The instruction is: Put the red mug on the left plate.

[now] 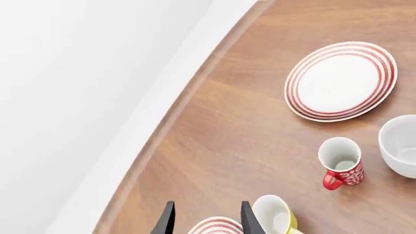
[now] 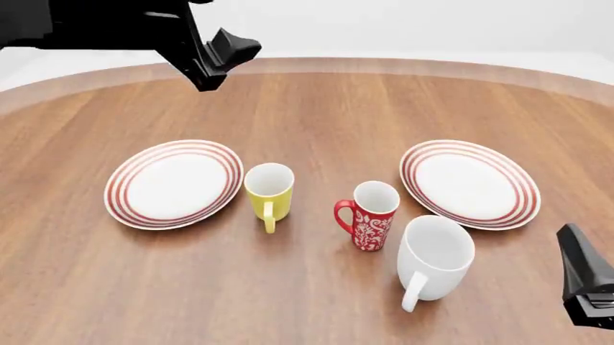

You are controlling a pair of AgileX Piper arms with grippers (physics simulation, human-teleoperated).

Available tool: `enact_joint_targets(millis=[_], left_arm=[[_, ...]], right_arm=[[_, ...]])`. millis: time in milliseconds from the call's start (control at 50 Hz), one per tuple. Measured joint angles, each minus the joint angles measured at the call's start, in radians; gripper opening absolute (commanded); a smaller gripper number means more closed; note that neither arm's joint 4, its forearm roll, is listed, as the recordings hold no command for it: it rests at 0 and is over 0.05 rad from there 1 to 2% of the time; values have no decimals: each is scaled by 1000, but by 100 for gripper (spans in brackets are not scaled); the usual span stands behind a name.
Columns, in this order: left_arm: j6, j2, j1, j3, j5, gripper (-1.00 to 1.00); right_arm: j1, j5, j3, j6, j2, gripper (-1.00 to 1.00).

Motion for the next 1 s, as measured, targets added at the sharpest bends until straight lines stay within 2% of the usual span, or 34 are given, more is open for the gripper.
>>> enact_joint_targets(millis=[560, 1000], left_arm=[[-30, 62, -32, 97, -85, 100], [-23, 135, -62, 133, -136, 100]], right_arm=[[0, 0, 0, 0, 0, 100], [0, 0, 0, 0, 0, 100]])
